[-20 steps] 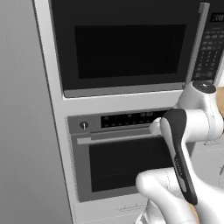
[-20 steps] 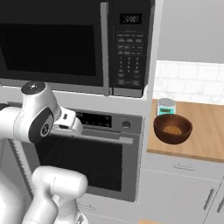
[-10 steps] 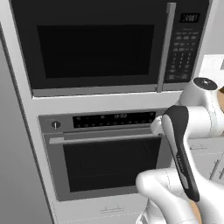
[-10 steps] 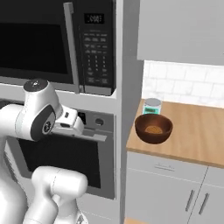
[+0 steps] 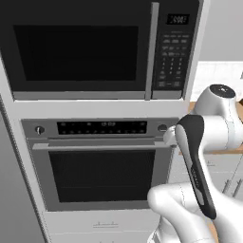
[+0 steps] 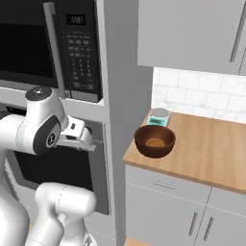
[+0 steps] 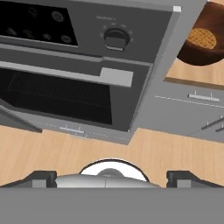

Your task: Open the microwave, place the bowl with waffle inside the microwave, then close the microwave door and turn it on.

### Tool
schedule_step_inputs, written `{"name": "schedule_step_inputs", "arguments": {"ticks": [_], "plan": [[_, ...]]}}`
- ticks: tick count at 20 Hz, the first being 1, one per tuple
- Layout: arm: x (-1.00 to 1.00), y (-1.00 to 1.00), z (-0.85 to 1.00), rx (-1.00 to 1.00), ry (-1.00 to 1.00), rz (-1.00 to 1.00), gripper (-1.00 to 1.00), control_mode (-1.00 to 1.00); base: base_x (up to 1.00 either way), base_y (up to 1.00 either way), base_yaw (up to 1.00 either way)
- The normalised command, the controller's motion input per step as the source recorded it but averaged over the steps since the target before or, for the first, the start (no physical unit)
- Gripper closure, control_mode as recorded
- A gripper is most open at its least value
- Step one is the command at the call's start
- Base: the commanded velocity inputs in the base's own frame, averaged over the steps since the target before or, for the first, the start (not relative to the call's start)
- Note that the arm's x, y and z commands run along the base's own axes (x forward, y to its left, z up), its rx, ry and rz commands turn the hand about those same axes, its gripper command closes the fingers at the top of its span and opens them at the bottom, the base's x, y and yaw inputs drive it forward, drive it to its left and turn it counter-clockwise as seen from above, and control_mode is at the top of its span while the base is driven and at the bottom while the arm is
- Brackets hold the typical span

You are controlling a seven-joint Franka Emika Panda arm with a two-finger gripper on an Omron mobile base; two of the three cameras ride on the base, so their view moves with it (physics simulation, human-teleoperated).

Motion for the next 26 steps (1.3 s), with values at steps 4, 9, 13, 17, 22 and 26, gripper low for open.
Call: {"name": "schedule_step_inputs", "arguments": {"ticks": [4, 9, 13, 17, 22, 26], "plan": [[0.0, 0.0, 0.0, 0.0, 0.0, 0.0, -1.0, 1.0, -0.05, -0.56, 0.23], [0.0, 0.0, 0.0, 0.0, 0.0, 0.0, -1.0, 1.0, -0.07, -0.47, 0.23], [-0.01, 0.01, 0.03, 0.0, -0.13, 0.03, -1.0, -1.0, -0.02, -0.05, 0.04], [0.0, 0.29, 0.39, -0.06, -0.27, 0.01, -1.0, -1.0, 0.0, 0.0, 0.0], [0.0, 0.45, 0.66, -0.08, -0.29, 0.0, -1.0, -1.0, 0.0, 0.0, 0.0], [-0.01, 0.32, 0.7, -0.03, -0.27, 0.0, -1.0, -1.0, 0.0, 0.0, 0.0]]}}
